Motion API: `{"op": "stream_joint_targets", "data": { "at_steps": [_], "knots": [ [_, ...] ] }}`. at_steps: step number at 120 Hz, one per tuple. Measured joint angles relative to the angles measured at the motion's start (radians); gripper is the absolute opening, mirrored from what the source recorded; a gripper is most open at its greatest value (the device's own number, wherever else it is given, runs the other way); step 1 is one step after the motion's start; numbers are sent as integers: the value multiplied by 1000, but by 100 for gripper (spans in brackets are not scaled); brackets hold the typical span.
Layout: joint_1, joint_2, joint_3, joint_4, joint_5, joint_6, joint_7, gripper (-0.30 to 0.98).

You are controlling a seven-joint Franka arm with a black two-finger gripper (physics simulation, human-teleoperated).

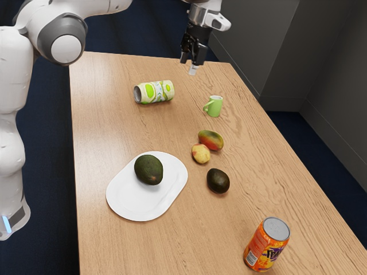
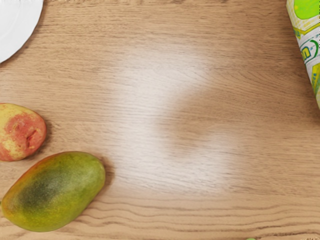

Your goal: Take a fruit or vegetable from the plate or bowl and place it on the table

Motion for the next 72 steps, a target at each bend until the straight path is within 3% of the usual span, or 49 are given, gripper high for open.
{"op": "stream_joint_targets", "data": {
  "at_steps": [30, 46, 72],
  "knots": [
    [4, 0, -2, 8, -1, -7, 35, 69],
    [20, -86, -8, 302, -1, -55, 56, 69],
    [12, -110, -18, 338, 77, -142, 311, 69]
  ]
}}
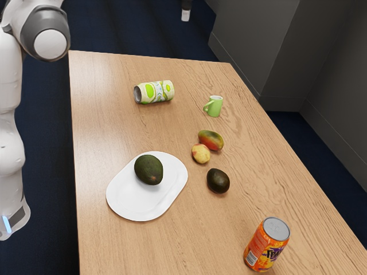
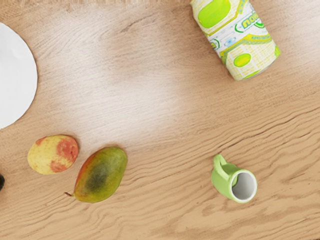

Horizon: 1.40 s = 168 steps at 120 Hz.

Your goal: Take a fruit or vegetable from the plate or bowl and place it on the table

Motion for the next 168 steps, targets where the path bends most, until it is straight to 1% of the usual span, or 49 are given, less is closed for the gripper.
{"op": "stream_joint_targets", "data": {
  "at_steps": [8, 12, 16, 20, 22, 27, 31, 37, 46, 54, 72, 89, 98, 106, 112, 119, 130, 138, 153, 168],
  "knots": [
    [-43, -2, -9, -47, 14, -29, 78, 69],
    [-101, -71, -9, -178, 13, -25, 106, 69],
    [-175, -201, -10, -386, 35, 26, 130, 68],
    [-259, -283, 1, -515, 52, 67, 154, 68],
    [-295, -310, 22, -566, 54, 85, 165, 68],
    [-366, -352, 115, -675, 50, 128, 192, 68],
    [-393, -364, 166, -721, 46, 157, 212, 68],
    [-417, -357, 204, -754, 37, 193, 242, 69],
    [-482, -342, 222, -770, 15, 232, 280, 69],
    [-506, -337, 222, -786, -14, 257, 311, 69],
    [-513, -321, 191, -843, -50, 312, 368, 69],
    [-473, -314, 28, -861, -87, 351, 406, 69],
    [-467, -313, -13, -873, -100, 364, 421, 69],
    [-423, -315, -66, -915, -106, 386, 433, 69],
    [-398, -314, -89, -946, -109, 403, 441, 69],
    [-342, -316, -132, -977, -112, 420, 449, 69],
    [-288, -333, -164, -1032, -113, 443, 459, 69],
    [-270, -339, -184, -1062, -113, 460, 464, 69],
    [-244, -348, -287, -1078, -125, 481, 466, 69],
    [-228, -353, -309, -1092, -138, 490, 441, 69]
  ]
}}
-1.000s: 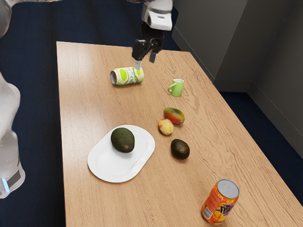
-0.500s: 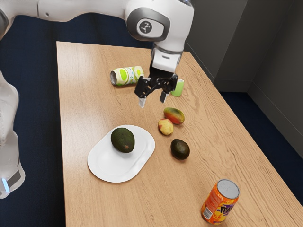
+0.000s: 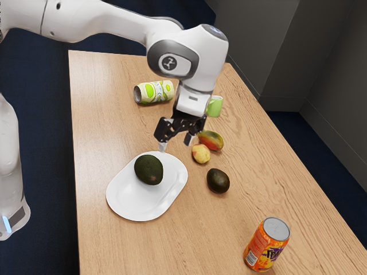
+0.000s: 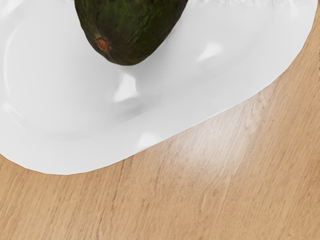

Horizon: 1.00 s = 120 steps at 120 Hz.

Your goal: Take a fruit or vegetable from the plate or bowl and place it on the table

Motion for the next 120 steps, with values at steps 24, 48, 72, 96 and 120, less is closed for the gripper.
{"op": "stream_joint_targets", "data": {
  "at_steps": [24, 48, 72, 96, 120],
  "knots": [
    [38, 25, 5, 1, 0, -20, -140, 69],
    [60, -9, 3, -75, -3, -31, -269, 69],
    [70, -24, 5, -139, -6, -28, -360, 69],
    [63, -25, 5, -172, -18, -21, -426, 69],
    [52, -24, 5, -196, -25, -11, -473, 69]
  ]
}}
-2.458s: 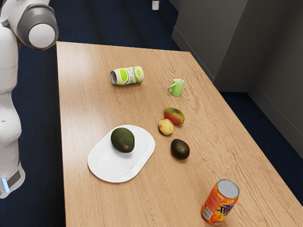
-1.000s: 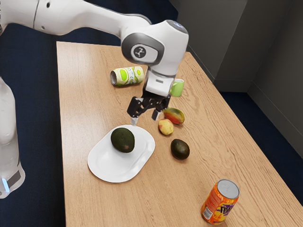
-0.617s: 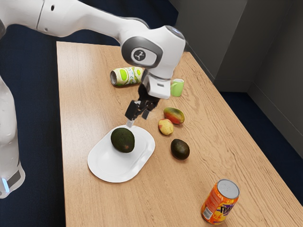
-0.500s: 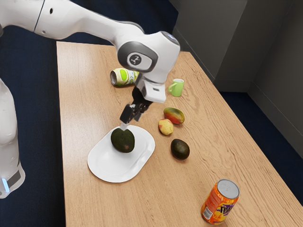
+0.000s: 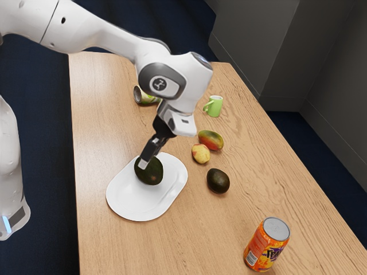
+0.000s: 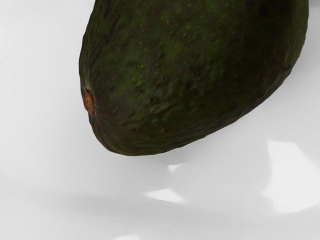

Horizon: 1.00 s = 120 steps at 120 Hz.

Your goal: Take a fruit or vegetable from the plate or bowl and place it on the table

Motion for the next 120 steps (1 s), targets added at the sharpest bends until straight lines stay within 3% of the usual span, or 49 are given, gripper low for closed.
{"op": "stream_joint_targets", "data": {
  "at_steps": [18, 60, 120],
  "knots": [
    [-4, -1, 0, -26, -6, 11, -26, 73],
    [-5, -25, 0, -54, 4, 47, -64, 69],
    [-83, -9, 0, -121, 2, 184, -97, 69]
  ]
}}
